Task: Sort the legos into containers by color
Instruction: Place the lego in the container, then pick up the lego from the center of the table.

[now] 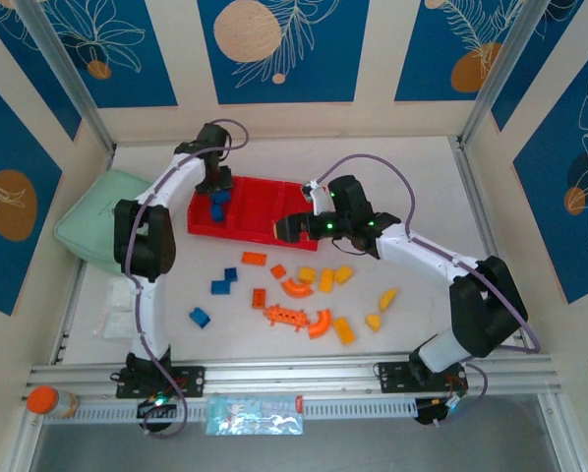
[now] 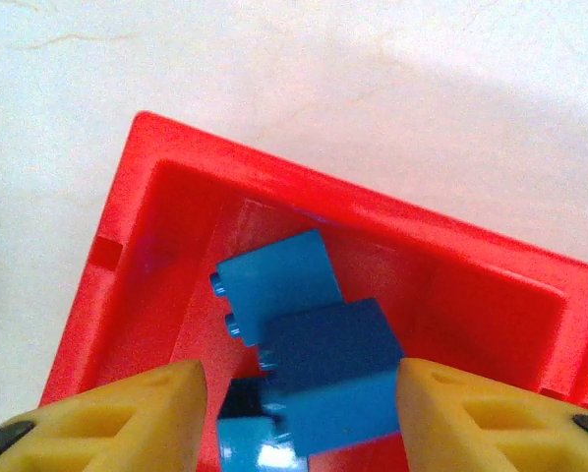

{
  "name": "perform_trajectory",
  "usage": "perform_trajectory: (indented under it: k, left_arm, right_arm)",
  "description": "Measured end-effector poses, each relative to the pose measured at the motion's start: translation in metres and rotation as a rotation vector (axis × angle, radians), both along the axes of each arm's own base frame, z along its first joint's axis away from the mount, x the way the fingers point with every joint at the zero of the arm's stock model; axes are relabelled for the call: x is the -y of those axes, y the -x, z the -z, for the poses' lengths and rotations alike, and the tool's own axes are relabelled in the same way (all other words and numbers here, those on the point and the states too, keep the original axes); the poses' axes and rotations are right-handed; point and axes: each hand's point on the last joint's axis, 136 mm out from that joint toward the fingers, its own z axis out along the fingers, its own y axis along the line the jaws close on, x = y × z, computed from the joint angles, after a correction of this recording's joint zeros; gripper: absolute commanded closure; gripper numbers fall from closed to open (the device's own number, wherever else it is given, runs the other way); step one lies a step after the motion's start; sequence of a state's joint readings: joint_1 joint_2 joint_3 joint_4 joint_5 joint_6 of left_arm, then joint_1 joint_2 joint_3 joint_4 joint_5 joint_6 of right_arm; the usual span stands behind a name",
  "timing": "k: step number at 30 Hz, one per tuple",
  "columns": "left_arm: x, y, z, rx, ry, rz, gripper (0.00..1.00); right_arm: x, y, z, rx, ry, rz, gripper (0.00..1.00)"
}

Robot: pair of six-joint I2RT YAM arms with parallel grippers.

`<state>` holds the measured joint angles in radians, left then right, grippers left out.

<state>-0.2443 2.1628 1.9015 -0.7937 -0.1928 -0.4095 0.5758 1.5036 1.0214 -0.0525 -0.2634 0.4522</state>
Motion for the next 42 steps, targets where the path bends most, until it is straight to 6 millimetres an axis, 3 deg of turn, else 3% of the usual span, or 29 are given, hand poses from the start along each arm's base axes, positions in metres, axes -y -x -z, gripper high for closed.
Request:
perform_trajectory:
  k: [7,12,17,21,28,31,37,42]
  left_arm:
    - [0.0,-0.001,-0.01,0.012,0.002,0.0,0.46]
    - [-0.004,0.017,-0.027,0.016,0.007,0.002,0.46]
    - [-0.007,0.059,-0.062,0.06,0.053,0.018,0.46]
    - [-0.006,0.109,-0.073,0.084,0.11,0.043,0.46]
    - [0.007,0.2,-0.045,0.015,0.173,0.101,0.44]
    - [0.019,0.228,-0.035,-0.011,0.187,0.139,0.41]
    - [0.04,0.264,-0.009,-0.086,0.189,0.2,0.38]
    - [0.044,0.265,0.013,-0.138,0.166,0.181,0.38]
  right_arm:
    - [0.0,0.002,-0.004,0.001,-0.011,-0.009,0.01]
    - [0.0,0.007,-0.014,0.012,-0.031,-0.026,0.01]
    - [0.002,0.015,-0.019,0.018,-0.032,-0.039,0.01]
    - [0.004,0.028,-0.006,-0.009,-0.004,-0.058,0.01]
    - [0.007,0.067,0.038,-0.09,0.068,-0.11,0.01]
    - [0.008,0.081,0.054,-0.114,0.095,-0.129,0.01]
    - [0.006,0.102,0.08,-0.122,0.131,-0.161,0.01]
    - [-0.001,0.105,0.084,-0.084,0.132,-0.172,0.01]
